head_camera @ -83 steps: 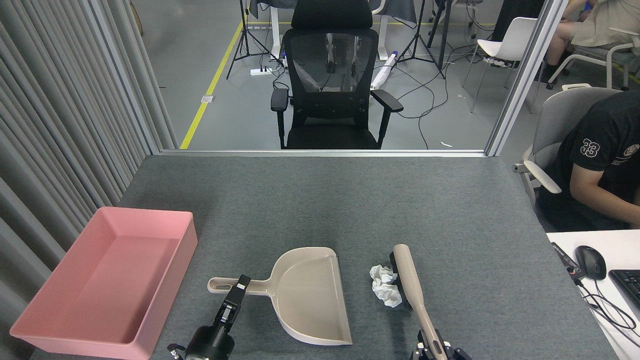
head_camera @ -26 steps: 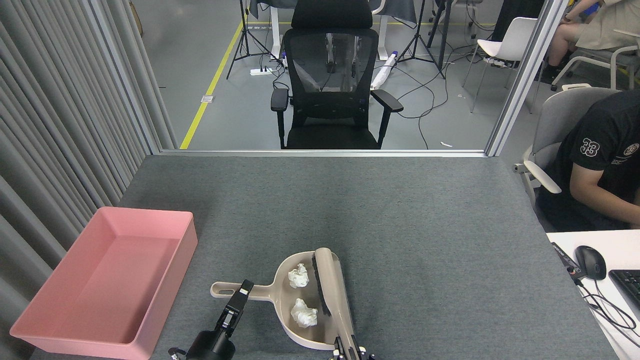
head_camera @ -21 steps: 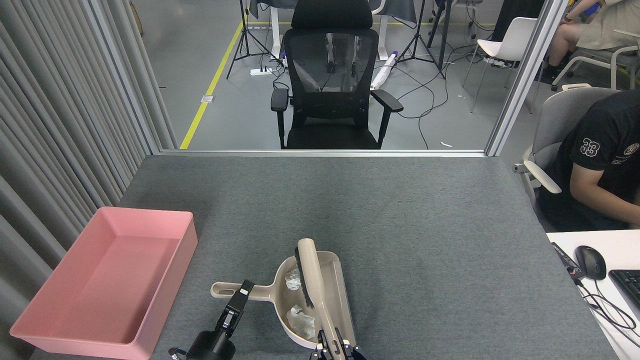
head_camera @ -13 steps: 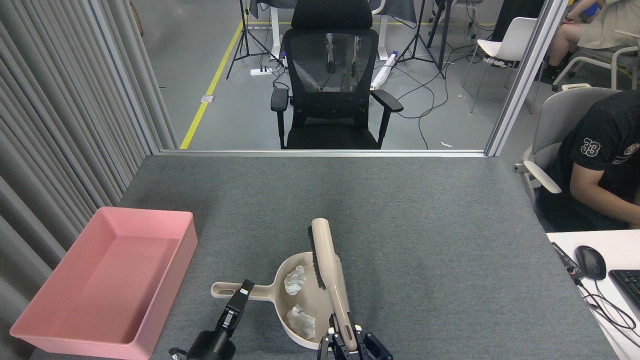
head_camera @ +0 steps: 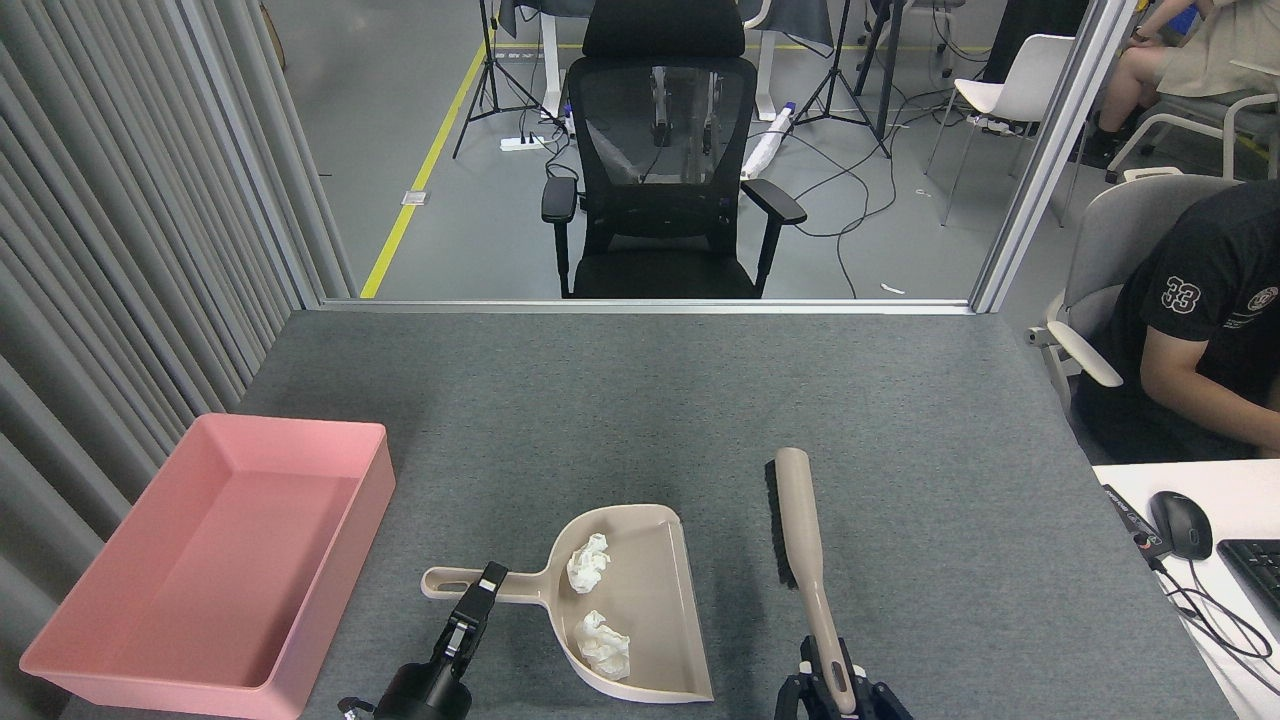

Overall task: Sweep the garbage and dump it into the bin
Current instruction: 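Pull the brush back away from the dustpan with the right gripper, then lift the dustpan with the left gripper and carry it over the pink bin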

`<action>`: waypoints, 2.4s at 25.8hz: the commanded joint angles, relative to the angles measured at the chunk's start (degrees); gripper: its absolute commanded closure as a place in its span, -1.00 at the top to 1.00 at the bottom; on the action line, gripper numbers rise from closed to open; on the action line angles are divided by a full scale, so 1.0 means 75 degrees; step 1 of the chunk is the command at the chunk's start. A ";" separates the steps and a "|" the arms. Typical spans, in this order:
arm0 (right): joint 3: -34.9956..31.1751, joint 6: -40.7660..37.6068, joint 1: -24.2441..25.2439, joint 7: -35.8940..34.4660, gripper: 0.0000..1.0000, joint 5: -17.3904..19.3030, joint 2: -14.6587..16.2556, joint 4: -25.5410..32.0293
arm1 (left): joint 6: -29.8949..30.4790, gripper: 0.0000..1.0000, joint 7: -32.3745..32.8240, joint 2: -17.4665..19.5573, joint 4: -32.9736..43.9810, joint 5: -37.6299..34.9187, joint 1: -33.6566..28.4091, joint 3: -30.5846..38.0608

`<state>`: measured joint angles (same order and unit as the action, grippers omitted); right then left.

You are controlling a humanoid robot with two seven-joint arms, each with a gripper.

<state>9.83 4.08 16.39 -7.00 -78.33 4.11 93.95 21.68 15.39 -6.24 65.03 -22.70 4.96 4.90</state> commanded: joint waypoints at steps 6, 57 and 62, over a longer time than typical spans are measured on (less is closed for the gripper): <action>-0.1042 -0.0345 0.0276 0.0007 -0.61 0.0073 0.0390 -0.0081 | -0.0020 -0.63 -0.0048 -0.0001 -0.0104 -0.0008 0.0030 0.0049; -0.1897 -0.1540 0.0417 0.0183 0.95 0.1374 0.1304 0.0306 | -0.2176 -0.84 0.1112 0.1230 0.2006 0.2359 0.0405 0.0014; -0.1885 -0.1587 0.0358 0.0183 0.95 0.1385 0.1269 0.0306 | -0.2317 -0.84 0.1124 0.1874 0.2029 0.2851 0.0569 0.0249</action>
<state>-4.36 -7.69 19.27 -5.54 -67.96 13.73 96.25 4.91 23.67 5.02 80.15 -3.26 8.65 5.64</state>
